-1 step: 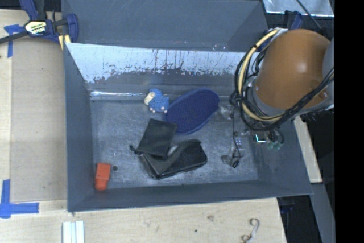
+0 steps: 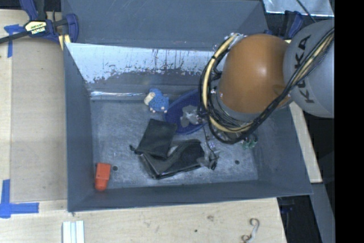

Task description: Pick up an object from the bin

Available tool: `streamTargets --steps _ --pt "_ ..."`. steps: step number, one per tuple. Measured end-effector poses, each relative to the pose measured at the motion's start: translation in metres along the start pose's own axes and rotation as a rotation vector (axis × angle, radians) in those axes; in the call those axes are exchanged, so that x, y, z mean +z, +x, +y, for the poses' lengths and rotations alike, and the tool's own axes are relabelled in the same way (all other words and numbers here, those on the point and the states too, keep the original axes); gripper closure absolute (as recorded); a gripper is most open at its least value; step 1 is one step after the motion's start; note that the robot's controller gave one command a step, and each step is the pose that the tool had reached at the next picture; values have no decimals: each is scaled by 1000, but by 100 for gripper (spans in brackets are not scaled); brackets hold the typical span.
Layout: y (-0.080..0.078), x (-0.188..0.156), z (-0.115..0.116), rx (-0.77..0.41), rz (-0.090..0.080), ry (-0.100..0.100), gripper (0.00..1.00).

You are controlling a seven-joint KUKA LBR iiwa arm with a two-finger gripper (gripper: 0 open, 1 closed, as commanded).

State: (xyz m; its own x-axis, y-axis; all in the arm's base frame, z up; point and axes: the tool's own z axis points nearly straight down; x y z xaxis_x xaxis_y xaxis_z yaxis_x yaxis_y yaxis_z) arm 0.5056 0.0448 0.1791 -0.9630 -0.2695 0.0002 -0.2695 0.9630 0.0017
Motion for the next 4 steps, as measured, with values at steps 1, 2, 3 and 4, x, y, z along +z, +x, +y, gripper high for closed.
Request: streamTargets --steps 1,2,3,4 --pt "13 92 -6 18 6 0 0" --pt "11 88 -6 17 1 2 100" --pt "41 24 -152 20 -1 7 100" --pt "41 -74 -157 -19 -6 6 100"
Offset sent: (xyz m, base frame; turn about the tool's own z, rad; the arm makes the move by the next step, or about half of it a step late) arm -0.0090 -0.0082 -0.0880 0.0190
